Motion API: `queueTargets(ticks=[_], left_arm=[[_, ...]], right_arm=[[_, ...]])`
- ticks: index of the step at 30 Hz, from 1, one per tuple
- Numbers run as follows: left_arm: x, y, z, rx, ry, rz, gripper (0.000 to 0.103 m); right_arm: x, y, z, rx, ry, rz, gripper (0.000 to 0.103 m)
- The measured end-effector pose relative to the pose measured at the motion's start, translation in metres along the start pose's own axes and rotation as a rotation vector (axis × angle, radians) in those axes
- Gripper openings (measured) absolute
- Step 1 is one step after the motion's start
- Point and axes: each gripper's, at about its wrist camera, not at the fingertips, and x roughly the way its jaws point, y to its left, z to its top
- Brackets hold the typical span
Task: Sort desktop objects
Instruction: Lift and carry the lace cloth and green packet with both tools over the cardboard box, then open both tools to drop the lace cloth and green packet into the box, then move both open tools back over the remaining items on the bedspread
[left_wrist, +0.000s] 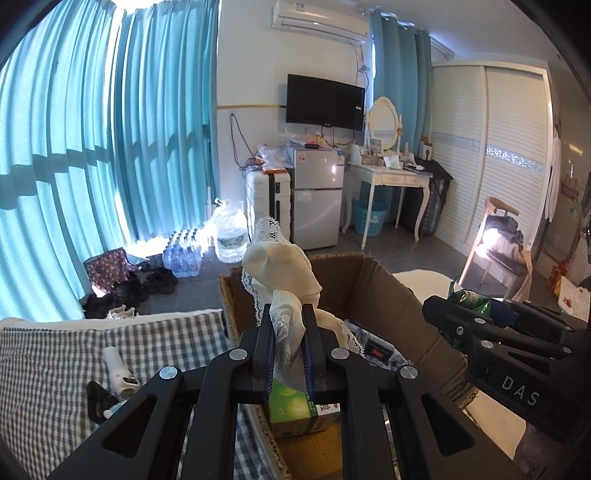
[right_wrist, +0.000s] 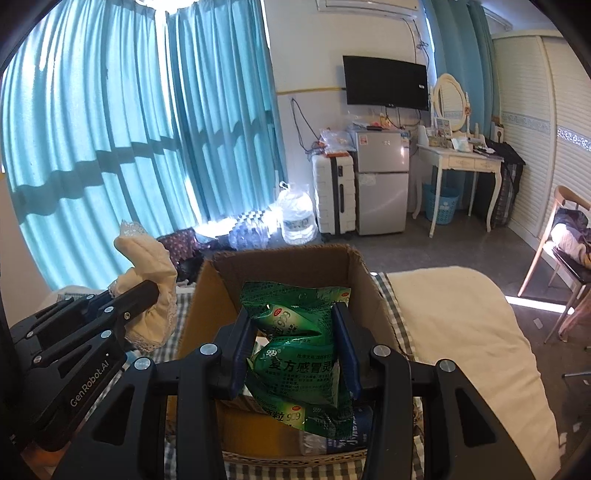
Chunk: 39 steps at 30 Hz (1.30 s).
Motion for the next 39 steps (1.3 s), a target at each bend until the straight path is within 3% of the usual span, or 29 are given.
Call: queueTargets(ticks=[4, 10, 19, 24, 34, 39], left_arm=[[0.021, -0.011, -0.008, 0.010, 0.033, -0.018, 0.012], [0.042, -0.014, -0.016, 0.018, 0.078, -0.030, 0.012], [0.056, -0.007, -0.020, -0.018, 0.118, -0.012, 0.042], [0.044, 0.006, -0.013, -0.042, 0.092, -0.006, 0.048], [-0.001, 0.047, -0.004, -0.109, 0.025, 0.012, 0.066], [-0.027, 0.067, -0.003, -0.117, -0.021, 0.035, 0.084]], right_arm=[[0.016, -0.015, -0.007, 0.065, 0.053, 0.025, 0.041], [0.031, -0.023, -0.014, 0.064, 0.089, 0.023, 0.041], [0.047, -0.015, -0.023, 0.015, 0.132, -0.020, 0.046], [0.037, -0.012, -0.019, 0.004, 0.086, -0.060, 0.065], [0.013, 0.000, -0.010, 0.029, 0.000, -0.032, 0.070], [-0.001, 0.009, -0.005, 0.060, -0.056, 0.013, 0.073]])
